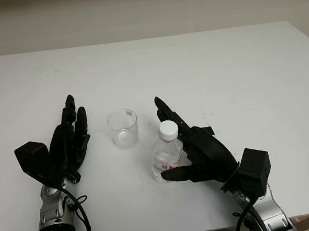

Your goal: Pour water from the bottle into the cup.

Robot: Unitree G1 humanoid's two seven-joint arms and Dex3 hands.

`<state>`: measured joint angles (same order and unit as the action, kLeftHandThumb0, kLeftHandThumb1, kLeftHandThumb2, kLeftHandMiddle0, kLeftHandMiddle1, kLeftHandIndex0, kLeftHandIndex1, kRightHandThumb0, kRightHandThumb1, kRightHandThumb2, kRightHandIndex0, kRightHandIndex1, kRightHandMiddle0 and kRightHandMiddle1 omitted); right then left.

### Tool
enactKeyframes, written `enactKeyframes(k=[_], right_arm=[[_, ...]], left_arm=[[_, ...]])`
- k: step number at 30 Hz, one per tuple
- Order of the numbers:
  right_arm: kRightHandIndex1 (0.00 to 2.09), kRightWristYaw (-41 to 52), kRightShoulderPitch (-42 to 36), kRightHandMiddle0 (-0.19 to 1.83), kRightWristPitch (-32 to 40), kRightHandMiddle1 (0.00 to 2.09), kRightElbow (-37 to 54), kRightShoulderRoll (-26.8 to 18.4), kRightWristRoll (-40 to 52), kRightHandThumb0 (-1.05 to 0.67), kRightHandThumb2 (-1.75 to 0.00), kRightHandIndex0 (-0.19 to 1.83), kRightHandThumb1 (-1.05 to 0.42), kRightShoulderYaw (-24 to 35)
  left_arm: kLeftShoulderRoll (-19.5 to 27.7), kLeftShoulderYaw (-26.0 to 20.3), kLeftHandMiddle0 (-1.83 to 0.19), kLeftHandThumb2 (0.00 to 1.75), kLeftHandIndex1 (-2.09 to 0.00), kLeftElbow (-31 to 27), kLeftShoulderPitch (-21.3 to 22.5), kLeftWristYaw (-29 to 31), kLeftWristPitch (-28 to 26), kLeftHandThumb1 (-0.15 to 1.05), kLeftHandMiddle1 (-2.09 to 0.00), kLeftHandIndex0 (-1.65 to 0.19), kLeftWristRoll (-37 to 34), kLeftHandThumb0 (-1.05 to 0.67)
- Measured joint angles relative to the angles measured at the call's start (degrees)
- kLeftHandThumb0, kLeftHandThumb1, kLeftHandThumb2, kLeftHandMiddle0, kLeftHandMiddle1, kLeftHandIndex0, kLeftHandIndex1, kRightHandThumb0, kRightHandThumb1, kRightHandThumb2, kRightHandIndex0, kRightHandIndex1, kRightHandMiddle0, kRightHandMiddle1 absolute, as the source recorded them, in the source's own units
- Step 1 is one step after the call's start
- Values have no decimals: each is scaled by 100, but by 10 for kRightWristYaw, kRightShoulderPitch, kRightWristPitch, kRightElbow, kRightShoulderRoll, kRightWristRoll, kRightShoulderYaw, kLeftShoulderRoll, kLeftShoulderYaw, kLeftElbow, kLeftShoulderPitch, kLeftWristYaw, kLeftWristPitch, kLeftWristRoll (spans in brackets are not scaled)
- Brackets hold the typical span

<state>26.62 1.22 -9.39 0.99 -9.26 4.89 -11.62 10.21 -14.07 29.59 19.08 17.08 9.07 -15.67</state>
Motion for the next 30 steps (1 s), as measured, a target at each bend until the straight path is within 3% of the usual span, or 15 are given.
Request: enactKeyframes(k=[10,18,19,20,22,25,30], right_arm=[[0,-17,0,-18,11,1,3,21,20,-93,-5,-19,-83,0],[21,-28,-6,3,23,13,15,28,22,-82,-5,15,-84,0],[25,-28,-7,3,23,19,15,28,22,-81,-5,15,-83,0],[36,-28,-8,-5,23,41,15,28,22,-81,-5,10,-83,0],[75,-28,-8,-16,23,76,15,28,22,-80,-5,-5,-83,0],[112,-27,-8,-19,23,97,15,28,22,-80,-5,-17,-82,0],[126,-20,-7,-19,32,108,15,23,21,-82,-5,-18,-82,3]], left_arm=[[-9,0,19,48,-3,0,0,-2,7,105,-4,19,0,-75],[-10,0,19,47,-1,6,1,-1,14,105,-3,19,-1,-76],[-10,0,19,46,-1,6,1,0,15,105,-3,19,-1,-76],[-10,0,19,46,-1,6,1,0,15,105,-3,19,-2,-76],[-11,-1,19,46,-2,6,1,0,15,105,-4,19,-2,-76],[-11,-1,19,46,-2,6,1,-1,15,105,-4,19,-2,-76],[-13,0,19,47,-2,6,1,-4,18,105,-5,19,-2,-76]])
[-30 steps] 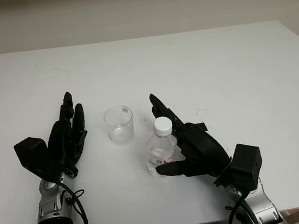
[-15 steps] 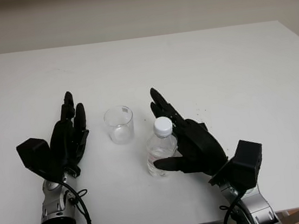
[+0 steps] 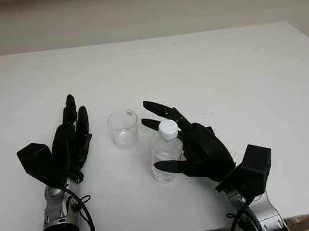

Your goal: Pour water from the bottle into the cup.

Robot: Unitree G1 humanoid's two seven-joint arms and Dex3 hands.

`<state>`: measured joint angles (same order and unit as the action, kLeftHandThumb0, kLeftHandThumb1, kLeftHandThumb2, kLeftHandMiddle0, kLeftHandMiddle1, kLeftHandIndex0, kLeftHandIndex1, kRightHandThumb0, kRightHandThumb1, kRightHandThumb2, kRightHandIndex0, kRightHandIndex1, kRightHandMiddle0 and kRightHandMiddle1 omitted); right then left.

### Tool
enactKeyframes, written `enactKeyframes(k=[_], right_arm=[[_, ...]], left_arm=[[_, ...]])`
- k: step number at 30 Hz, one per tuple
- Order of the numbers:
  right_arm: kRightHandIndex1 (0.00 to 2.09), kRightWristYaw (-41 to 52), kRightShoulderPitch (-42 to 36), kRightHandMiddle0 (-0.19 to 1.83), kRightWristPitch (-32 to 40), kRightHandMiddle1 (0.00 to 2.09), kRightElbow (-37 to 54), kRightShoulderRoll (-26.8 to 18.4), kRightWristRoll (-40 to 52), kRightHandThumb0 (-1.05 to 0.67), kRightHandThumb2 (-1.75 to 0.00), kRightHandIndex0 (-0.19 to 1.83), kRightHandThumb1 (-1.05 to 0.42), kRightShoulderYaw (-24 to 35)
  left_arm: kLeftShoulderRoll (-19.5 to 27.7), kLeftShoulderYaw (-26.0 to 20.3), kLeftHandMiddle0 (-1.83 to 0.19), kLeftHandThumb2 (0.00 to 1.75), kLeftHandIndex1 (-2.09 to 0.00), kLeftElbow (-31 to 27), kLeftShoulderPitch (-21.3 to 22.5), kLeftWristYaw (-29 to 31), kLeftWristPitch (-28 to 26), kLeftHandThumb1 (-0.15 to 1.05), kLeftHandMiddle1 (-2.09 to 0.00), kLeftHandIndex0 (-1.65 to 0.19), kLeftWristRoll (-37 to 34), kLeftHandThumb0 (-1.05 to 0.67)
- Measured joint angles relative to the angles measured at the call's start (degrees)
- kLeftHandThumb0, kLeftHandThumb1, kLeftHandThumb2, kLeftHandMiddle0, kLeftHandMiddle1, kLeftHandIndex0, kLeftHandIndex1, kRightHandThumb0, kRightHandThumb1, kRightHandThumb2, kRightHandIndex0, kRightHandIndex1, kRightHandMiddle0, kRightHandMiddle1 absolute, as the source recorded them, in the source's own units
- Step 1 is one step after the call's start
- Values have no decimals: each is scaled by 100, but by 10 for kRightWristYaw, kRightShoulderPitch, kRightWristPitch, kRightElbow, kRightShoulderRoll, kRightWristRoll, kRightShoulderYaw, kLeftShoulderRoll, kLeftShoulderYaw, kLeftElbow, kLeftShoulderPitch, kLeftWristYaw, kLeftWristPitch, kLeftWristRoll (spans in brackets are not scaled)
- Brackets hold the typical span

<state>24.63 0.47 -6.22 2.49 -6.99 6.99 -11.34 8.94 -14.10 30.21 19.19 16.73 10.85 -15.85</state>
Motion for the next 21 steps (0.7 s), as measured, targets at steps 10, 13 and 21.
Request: enactKeyframes(k=[10,13,21], right_arm=[[160,27,1,-4,25,160,3,-26,-14,-67,-6,4,-78,-8],[187,32,2,19,11,182,3,-31,-26,-55,-7,25,-83,-12],[209,10,4,84,-4,209,11,-36,-71,-47,-6,115,-95,-22]], left_arm=[[-3,1,19,47,-3,-1,0,-5,1,105,-5,19,0,-76],[-4,0,19,47,-3,-2,0,-5,0,105,-5,19,-1,-75],[-5,1,18,47,-4,-3,0,-8,0,105,-5,19,-1,-74]])
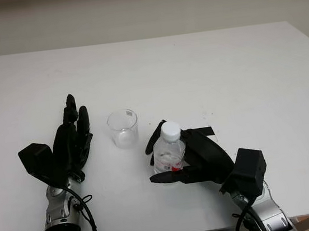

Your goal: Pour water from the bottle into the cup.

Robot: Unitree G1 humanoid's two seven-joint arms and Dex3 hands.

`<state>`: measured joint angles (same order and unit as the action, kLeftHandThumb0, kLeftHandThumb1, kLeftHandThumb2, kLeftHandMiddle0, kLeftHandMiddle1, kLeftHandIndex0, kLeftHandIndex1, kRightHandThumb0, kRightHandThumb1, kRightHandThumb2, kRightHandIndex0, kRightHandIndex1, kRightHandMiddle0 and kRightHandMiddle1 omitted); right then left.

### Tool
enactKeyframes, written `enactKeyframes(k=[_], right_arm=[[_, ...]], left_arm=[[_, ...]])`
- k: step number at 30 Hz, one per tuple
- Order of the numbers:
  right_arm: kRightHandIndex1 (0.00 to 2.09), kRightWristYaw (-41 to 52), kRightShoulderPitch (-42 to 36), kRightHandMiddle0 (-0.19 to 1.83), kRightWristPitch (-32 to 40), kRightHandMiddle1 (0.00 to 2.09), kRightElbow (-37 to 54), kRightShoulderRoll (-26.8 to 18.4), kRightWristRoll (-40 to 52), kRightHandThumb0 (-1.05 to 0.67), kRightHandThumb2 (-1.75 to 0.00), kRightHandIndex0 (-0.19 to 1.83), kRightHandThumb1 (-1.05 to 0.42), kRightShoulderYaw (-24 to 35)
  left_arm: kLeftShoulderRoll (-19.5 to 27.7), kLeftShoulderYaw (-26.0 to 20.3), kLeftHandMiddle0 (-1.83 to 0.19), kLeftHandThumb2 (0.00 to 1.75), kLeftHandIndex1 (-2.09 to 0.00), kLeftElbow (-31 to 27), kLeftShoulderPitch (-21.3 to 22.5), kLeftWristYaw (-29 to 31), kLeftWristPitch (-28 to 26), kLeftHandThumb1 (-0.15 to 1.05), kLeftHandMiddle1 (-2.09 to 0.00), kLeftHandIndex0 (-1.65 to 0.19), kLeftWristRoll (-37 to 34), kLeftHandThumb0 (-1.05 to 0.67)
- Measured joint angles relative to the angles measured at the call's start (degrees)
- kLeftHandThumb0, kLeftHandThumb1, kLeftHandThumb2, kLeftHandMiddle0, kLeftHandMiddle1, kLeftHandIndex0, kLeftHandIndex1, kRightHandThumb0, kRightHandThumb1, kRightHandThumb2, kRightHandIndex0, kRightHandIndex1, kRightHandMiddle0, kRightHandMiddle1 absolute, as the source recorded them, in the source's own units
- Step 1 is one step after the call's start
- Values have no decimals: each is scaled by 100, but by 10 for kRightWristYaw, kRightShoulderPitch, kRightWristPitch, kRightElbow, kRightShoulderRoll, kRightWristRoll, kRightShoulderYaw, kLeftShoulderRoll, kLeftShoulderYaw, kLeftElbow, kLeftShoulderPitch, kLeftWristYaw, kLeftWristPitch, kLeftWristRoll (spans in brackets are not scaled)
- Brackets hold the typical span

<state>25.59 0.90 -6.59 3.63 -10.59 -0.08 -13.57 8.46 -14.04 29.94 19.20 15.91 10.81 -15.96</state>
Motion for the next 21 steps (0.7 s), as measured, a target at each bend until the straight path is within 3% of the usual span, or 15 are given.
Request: enactKeyframes(k=[6,14,16,21], right_arm=[[209,-13,-3,103,-11,209,1,0,-11,-49,-7,130,-103,-3],[209,-58,-7,150,-26,209,-2,14,-27,-47,-31,180,-105,-8],[209,-70,-7,159,-27,209,-11,23,-24,-45,-33,182,-105,-5],[209,-108,10,158,-29,209,-35,39,-22,-40,-40,183,-105,18]], left_arm=[[-1,0,17,46,-5,-8,0,-4,-11,105,-6,18,-1,-72],[-2,0,17,46,-5,-10,0,-4,-14,105,-6,18,-1,-73],[-2,0,17,46,-5,-10,0,-3,-14,105,-6,18,-1,-73],[0,-1,17,46,-5,-12,0,-4,-18,105,-5,18,0,-73]])
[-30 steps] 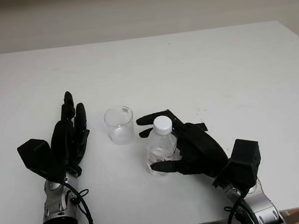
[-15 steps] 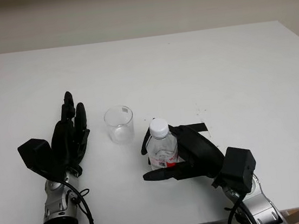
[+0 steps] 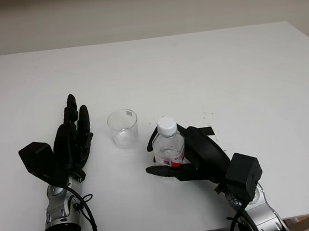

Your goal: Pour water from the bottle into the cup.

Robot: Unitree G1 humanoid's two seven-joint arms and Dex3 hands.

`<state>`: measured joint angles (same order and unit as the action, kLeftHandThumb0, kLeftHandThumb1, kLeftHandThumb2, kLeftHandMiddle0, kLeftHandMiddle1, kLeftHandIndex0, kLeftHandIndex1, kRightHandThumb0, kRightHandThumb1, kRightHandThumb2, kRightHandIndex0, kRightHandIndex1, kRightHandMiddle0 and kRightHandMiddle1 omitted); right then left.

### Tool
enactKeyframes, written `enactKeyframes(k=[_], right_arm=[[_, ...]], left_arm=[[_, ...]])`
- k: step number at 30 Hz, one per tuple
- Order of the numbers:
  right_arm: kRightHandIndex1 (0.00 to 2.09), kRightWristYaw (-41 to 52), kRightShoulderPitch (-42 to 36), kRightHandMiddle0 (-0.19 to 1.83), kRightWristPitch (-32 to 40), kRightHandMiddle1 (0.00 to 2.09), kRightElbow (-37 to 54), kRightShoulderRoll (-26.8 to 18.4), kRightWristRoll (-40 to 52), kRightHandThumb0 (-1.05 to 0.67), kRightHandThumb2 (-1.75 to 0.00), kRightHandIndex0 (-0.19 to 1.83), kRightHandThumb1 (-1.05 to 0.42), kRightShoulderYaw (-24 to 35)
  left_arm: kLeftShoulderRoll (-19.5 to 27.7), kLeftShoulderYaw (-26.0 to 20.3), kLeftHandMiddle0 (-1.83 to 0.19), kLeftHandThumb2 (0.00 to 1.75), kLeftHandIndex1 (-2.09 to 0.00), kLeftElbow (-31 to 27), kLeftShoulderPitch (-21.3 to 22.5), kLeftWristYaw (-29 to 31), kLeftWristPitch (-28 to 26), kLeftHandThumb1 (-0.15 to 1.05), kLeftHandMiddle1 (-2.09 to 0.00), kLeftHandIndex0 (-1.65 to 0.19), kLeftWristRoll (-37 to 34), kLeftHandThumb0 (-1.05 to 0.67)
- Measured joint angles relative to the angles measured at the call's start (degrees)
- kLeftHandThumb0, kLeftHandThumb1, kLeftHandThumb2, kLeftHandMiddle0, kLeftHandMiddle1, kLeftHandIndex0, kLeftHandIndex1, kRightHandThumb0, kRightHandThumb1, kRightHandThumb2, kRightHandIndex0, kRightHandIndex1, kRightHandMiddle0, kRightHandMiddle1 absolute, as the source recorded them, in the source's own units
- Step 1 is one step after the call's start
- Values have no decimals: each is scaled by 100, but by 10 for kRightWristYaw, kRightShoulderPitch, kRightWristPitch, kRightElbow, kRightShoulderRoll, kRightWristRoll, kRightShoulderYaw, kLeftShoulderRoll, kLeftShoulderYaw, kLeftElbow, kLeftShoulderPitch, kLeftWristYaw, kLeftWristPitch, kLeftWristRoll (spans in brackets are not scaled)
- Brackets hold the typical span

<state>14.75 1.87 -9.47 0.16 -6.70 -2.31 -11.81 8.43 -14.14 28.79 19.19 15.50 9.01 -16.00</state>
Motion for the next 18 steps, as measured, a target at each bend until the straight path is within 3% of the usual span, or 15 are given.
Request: enactKeyframes(k=[4,12,18], right_arm=[[209,-21,43,157,-2,209,-15,5,4,-38,-44,183,-105,26],[209,-80,188,157,-42,209,-132,1,-14,-31,-43,183,-105,81],[209,-140,310,134,-83,209,-281,-32,-91,-33,-31,158,-105,84]], left_arm=[[3,0,17,46,-5,0,0,4,-2,105,-5,18,0,-73],[4,-3,17,45,-5,-1,0,8,0,105,-5,18,-1,-73],[4,-2,17,45,-5,-4,0,7,0,105,-5,19,0,-73]])
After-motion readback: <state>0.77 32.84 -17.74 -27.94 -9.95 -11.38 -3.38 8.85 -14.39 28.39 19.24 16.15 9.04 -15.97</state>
